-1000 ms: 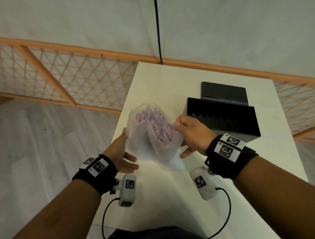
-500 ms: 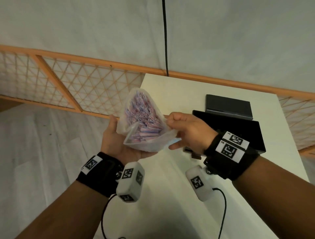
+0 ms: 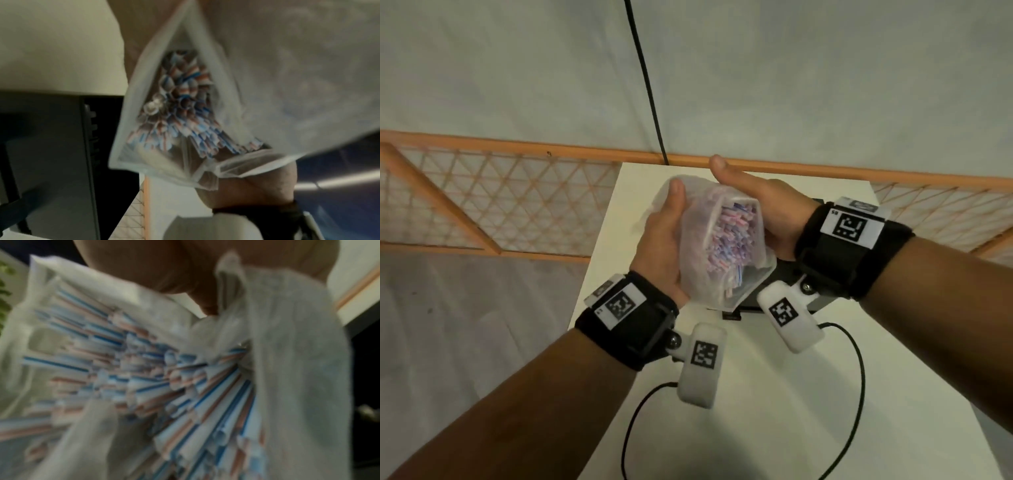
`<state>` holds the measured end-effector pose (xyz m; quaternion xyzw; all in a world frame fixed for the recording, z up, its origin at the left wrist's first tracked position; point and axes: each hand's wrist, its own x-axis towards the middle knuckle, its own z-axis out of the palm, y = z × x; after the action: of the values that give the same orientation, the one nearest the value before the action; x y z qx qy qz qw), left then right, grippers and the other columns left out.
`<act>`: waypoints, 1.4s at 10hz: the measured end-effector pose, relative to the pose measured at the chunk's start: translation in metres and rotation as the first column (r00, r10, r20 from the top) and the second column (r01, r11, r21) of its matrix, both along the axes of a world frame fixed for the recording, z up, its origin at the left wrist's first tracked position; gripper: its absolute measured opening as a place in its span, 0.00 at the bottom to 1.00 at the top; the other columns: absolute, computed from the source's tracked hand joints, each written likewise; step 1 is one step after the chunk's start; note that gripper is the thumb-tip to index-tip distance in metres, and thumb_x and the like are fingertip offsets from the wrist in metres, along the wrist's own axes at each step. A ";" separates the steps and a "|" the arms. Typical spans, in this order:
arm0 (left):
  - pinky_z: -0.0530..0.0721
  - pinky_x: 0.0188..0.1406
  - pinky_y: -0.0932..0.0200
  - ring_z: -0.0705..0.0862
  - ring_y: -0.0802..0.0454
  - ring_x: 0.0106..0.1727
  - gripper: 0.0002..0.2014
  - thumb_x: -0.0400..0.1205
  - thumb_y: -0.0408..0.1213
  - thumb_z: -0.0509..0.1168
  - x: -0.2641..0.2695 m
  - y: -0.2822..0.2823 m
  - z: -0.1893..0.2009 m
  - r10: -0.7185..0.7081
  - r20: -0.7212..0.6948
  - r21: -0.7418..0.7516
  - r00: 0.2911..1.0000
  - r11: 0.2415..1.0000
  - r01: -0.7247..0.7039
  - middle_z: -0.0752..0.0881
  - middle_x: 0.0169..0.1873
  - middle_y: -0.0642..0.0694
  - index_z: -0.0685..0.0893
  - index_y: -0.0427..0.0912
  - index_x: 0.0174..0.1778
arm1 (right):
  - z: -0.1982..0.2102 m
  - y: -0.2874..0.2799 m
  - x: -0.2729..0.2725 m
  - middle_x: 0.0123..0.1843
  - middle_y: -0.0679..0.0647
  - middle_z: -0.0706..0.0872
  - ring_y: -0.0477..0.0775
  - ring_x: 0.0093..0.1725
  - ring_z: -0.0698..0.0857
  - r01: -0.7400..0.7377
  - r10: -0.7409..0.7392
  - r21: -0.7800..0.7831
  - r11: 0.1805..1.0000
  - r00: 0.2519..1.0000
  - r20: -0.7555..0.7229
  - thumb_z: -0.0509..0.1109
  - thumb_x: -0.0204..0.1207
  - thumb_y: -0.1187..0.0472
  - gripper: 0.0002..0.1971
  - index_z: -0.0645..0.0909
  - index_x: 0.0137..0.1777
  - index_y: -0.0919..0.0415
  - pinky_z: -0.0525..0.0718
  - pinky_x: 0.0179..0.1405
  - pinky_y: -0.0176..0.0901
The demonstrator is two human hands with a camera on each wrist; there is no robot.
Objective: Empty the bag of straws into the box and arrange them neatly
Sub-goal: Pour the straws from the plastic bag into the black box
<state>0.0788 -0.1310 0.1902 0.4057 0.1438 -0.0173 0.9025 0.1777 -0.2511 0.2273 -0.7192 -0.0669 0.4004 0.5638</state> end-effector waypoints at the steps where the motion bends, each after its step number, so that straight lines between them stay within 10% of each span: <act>1: 0.93 0.44 0.53 0.93 0.51 0.46 0.25 0.79 0.61 0.70 0.013 -0.009 0.002 0.047 -0.002 0.144 0.999 0.988 -0.046 0.91 0.52 0.44 0.85 0.43 0.61 | 0.004 -0.016 0.006 0.58 0.63 0.91 0.68 0.58 0.90 0.016 -0.017 0.019 1.000 0.997 0.073 0.83 0.51 0.26 0.50 0.84 0.64 0.64 0.84 0.64 0.62; 3: 0.94 0.51 0.42 0.91 0.39 0.61 0.75 0.49 0.56 0.91 0.039 -0.025 0.008 0.082 0.006 0.097 0.997 0.992 -0.082 0.78 0.77 0.28 0.58 0.38 0.89 | 0.003 -0.046 0.013 0.62 0.66 0.88 0.70 0.62 0.87 -0.050 0.045 0.065 0.997 0.996 0.079 0.76 0.59 0.24 0.49 0.82 0.68 0.64 0.80 0.69 0.63; 4: 0.93 0.56 0.37 0.87 0.37 0.67 0.76 0.52 0.50 0.91 0.048 -0.033 0.001 0.045 -0.038 0.052 0.998 0.998 -0.043 0.72 0.81 0.31 0.48 0.56 0.91 | 0.003 -0.055 0.009 0.64 0.70 0.86 0.69 0.63 0.87 -0.086 0.085 0.151 0.985 0.996 0.007 0.72 0.62 0.26 0.51 0.77 0.72 0.69 0.83 0.65 0.59; 5: 0.93 0.44 0.57 0.91 0.49 0.54 0.59 0.62 0.50 0.85 0.050 -0.035 -0.002 0.048 0.030 0.176 0.998 0.983 -0.053 0.82 0.74 0.33 0.64 0.35 0.87 | 0.000 -0.061 0.014 0.60 0.68 0.88 0.67 0.58 0.90 -0.029 0.023 0.189 0.981 0.999 0.038 0.82 0.55 0.31 0.55 0.73 0.73 0.70 0.87 0.56 0.58; 6: 0.86 0.67 0.44 0.86 0.38 0.69 0.58 0.67 0.50 0.85 0.052 -0.030 -0.002 -0.272 0.050 0.085 0.961 0.960 0.267 0.80 0.69 0.30 0.63 0.27 0.86 | -0.003 -0.066 0.020 0.56 0.65 0.89 0.64 0.53 0.91 -0.082 0.062 0.185 0.979 0.992 0.112 0.85 0.59 0.47 0.44 0.73 0.71 0.68 0.90 0.46 0.53; 7: 0.76 0.79 0.34 0.77 0.30 0.80 0.57 0.68 0.54 0.83 0.060 -0.027 -0.013 -0.362 0.104 0.203 0.926 0.919 0.337 0.76 0.77 0.24 0.64 0.30 0.87 | -0.012 -0.070 0.031 0.68 0.60 0.83 0.61 0.63 0.88 -0.040 0.012 0.125 0.991 0.976 0.216 0.95 0.42 0.50 0.67 0.60 0.81 0.56 0.89 0.54 0.61; 9: 0.86 0.70 0.37 0.86 0.42 0.74 0.60 0.56 0.71 0.82 0.063 -0.018 -0.012 -0.318 0.039 0.566 0.947 0.788 0.241 0.87 0.71 0.41 0.75 0.41 0.81 | -0.014 -0.073 0.042 0.69 0.42 0.80 0.36 0.67 0.80 -0.159 0.125 0.013 0.987 0.822 0.556 0.93 0.46 0.58 0.63 0.61 0.81 0.49 0.85 0.61 0.36; 10: 0.85 0.70 0.29 0.85 0.39 0.74 0.51 0.62 0.55 0.89 0.073 -0.008 -0.021 -0.353 0.026 0.626 0.935 0.735 0.260 0.89 0.67 0.41 0.77 0.40 0.80 | -0.020 -0.071 0.047 0.69 0.38 0.79 0.31 0.68 0.78 -0.157 0.132 -0.019 0.987 0.749 0.649 0.93 0.46 0.57 0.60 0.63 0.79 0.48 0.82 0.59 0.28; 11: 0.85 0.69 0.28 0.84 0.37 0.75 0.47 0.63 0.34 0.87 0.080 -0.002 -0.035 -0.394 0.016 0.617 0.919 0.727 0.301 0.87 0.69 0.35 0.77 0.38 0.80 | -0.037 -0.071 0.052 0.72 0.41 0.78 0.36 0.72 0.76 -0.108 0.102 -0.034 0.994 0.725 0.681 0.94 0.47 0.52 0.62 0.63 0.81 0.51 0.81 0.67 0.40; 12: 0.82 0.70 0.24 0.81 0.31 0.77 0.48 0.64 0.31 0.89 0.085 0.000 -0.057 -0.377 0.030 0.652 0.926 0.709 0.268 0.83 0.71 0.29 0.75 0.35 0.79 | -0.052 -0.072 0.056 0.72 0.41 0.76 0.37 0.73 0.75 -0.107 0.129 -0.074 0.991 0.716 0.686 0.94 0.47 0.52 0.63 0.61 0.82 0.51 0.80 0.67 0.41; 13: 0.88 0.67 0.34 0.83 0.41 0.75 0.52 0.60 0.40 0.93 0.086 -0.007 -0.063 -0.358 -0.026 0.712 0.933 0.648 0.269 0.86 0.69 0.39 0.76 0.41 0.79 | -0.063 -0.076 0.059 0.74 0.41 0.73 0.38 0.75 0.73 -0.169 0.206 -0.120 0.978 0.717 0.666 0.93 0.49 0.55 0.65 0.56 0.84 0.50 0.78 0.70 0.43; 14: 0.86 0.51 0.75 0.86 0.65 0.56 0.45 0.61 0.39 0.90 0.076 -0.012 -0.058 -0.217 -0.138 0.837 0.966 0.496 0.231 0.87 0.55 0.57 0.79 0.46 0.75 | -0.072 -0.082 0.062 0.77 0.43 0.71 0.40 0.77 0.70 -0.236 0.267 -0.138 0.962 0.704 0.658 0.93 0.51 0.59 0.66 0.53 0.85 0.50 0.76 0.73 0.43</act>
<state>0.1547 -0.1432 0.1318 0.8070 0.0865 -0.0650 0.5806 0.2393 -0.3326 0.1550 -0.8108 -0.3538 0.1889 0.4262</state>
